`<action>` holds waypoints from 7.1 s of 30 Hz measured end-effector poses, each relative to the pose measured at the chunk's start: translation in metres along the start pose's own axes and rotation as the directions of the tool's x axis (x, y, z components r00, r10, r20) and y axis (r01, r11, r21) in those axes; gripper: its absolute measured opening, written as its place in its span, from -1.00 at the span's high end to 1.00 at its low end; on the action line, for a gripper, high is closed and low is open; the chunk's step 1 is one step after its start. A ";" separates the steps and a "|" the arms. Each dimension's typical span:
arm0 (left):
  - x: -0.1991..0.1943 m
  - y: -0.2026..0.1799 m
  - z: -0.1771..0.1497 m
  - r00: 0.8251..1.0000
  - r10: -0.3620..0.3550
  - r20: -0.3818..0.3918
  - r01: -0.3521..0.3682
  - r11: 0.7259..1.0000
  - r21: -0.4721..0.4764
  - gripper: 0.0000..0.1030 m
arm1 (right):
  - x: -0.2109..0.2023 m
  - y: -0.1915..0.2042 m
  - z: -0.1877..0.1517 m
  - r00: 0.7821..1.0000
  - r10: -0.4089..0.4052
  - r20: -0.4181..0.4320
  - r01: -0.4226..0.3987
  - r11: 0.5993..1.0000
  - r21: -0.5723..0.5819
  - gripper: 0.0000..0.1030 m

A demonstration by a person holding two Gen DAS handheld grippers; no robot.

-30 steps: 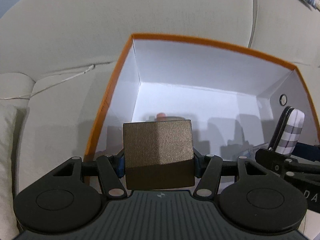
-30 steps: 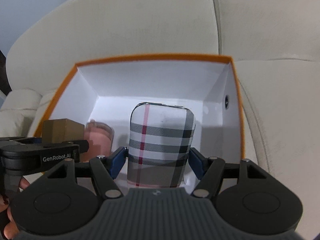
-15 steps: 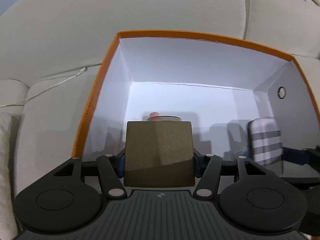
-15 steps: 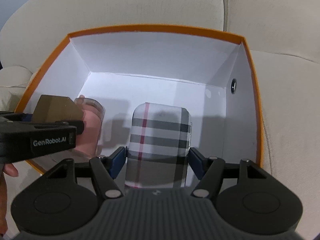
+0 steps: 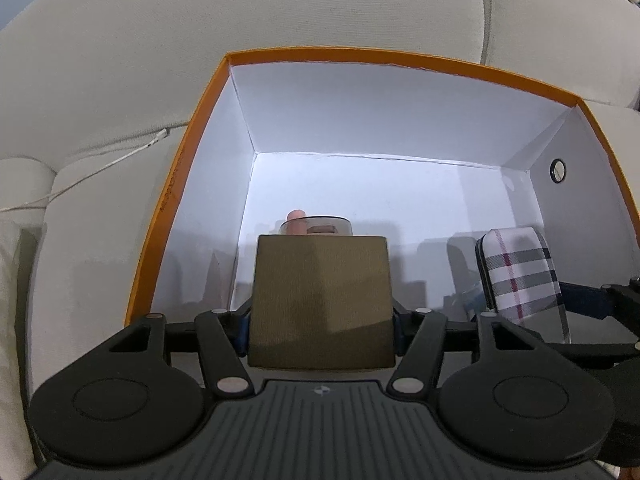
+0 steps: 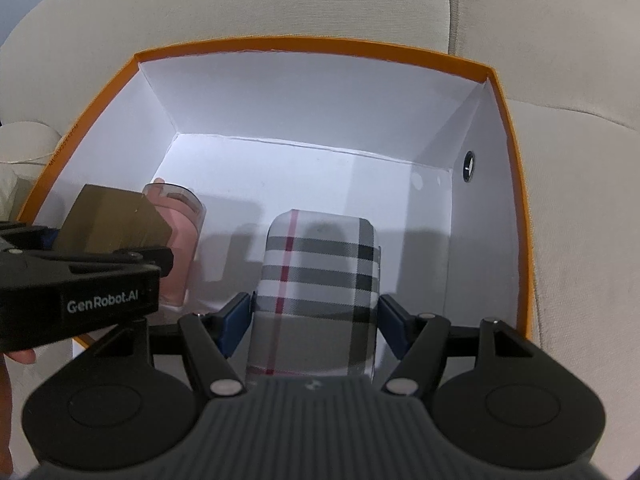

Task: Organize rigid objects
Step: 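Open both tools to release the cube and plaid case, then withdraw, then move the left tool to the white lotion bottle while the right tool reaches the pink bottle, then close the left tool on the white lotion bottle while the right tool grasps the pink bottle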

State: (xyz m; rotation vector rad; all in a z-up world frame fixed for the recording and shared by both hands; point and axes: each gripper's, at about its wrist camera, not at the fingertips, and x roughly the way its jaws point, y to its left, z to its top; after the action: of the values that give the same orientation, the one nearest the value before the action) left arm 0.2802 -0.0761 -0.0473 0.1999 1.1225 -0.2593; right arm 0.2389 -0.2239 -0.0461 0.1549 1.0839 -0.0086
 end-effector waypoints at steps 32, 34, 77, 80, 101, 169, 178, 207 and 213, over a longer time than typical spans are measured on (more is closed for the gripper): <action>-0.119 0.042 -0.062 0.983 -0.106 0.149 0.134 0.972 -0.193 -0.52 | -0.112 0.001 -0.050 0.981 0.031 0.192 -0.026 0.999 -0.025 -0.47; -0.120 0.043 -0.073 0.985 -0.099 0.140 0.126 0.973 -0.196 -0.52 | -0.119 -0.006 -0.060 0.978 0.038 0.203 -0.040 0.999 0.005 -0.48; 0.008 0.038 -0.081 0.973 -0.228 -0.021 0.226 0.945 0.238 -0.74 | -0.090 -0.016 -0.120 0.982 0.171 0.076 -0.179 0.977 0.118 -0.64; 0.011 0.042 -0.079 0.967 -0.252 -0.037 0.254 0.943 0.214 -0.74 | -0.089 -0.019 -0.119 0.983 0.163 0.078 -0.172 0.977 0.125 -0.65; 0.005 0.010 -0.120 0.995 -0.085 -0.054 0.098 0.941 0.323 -0.47 | -0.078 -0.023 -0.121 0.992 0.094 0.087 -0.106 0.984 0.143 -0.72; -0.009 0.028 -0.143 0.999 0.034 -0.028 -0.032 0.997 0.068 -0.15 | -0.028 -0.070 -0.117 0.981 0.158 0.109 -0.182 0.946 0.268 0.09; -0.003 0.021 -0.144 0.998 0.049 -0.028 -0.046 0.995 0.084 -0.15 | -0.026 -0.111 -0.123 0.992 0.093 0.088 -0.118 0.930 0.349 0.10; -0.005 0.041 -0.142 0.999 0.005 -0.035 -0.005 1.000 -0.004 -0.13 | -0.022 -0.089 -0.136 1.000 -0.026 -0.003 0.026 0.986 0.163 0.13; -0.012 0.042 -0.140 1.000 0.003 -0.005 -0.003 1.000 -0.017 -0.12 | -0.026 -0.093 -0.136 1.000 -0.016 0.007 0.015 0.984 0.175 0.13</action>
State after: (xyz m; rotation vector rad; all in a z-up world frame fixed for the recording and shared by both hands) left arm 0.1672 0.0053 -0.0938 0.1874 1.1288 -0.2472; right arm 0.0994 -0.2998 -0.0971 0.3045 1.0760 -0.1190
